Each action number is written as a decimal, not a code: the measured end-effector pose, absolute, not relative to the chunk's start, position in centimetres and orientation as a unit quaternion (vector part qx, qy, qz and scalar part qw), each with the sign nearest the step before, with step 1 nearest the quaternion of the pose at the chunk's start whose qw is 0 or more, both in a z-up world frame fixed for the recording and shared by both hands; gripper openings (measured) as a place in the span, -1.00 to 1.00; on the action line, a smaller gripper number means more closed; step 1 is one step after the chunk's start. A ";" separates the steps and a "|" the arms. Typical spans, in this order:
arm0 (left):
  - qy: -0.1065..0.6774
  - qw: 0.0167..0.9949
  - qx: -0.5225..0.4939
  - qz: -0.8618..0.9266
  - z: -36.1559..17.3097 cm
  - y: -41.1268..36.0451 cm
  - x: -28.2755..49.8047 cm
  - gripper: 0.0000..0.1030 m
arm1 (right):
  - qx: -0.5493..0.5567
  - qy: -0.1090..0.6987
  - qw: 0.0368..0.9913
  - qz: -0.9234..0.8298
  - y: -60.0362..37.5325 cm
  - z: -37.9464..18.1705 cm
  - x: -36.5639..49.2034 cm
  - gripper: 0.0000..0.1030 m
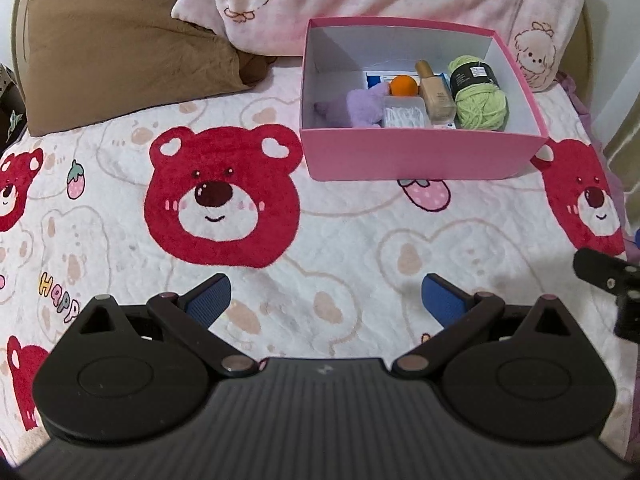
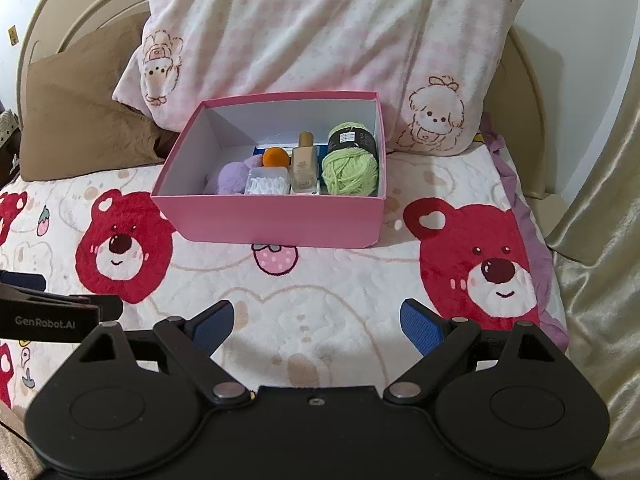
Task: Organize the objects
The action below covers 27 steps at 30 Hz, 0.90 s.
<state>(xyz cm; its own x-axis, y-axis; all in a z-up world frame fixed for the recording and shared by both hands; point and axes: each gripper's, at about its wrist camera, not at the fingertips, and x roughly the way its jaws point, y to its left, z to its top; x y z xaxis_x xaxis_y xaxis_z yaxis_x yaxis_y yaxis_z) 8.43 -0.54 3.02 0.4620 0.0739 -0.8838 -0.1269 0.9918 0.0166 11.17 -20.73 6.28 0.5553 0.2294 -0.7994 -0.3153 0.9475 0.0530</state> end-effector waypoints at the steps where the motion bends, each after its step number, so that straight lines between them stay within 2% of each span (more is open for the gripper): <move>1: 0.517 0.854 -0.026 0.055 3.0 -0.6 8.4 1.00 | -0.048 0.446 0.880 0.155 -20.7 6.2 11.1 0.80; 27: 0.526 0.847 -0.039 0.071 2.9 0.6 8.9 1.00 | -0.064 0.456 0.874 0.155 -20.3 5.8 11.3 0.80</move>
<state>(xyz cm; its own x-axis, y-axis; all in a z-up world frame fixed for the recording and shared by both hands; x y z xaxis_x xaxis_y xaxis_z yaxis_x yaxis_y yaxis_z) 8.88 0.57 2.87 0.4372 0.0794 -0.8959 -0.1619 0.9868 0.0084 11.34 -20.28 5.76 0.5371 0.2124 -0.8163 -0.3286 0.9440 0.0294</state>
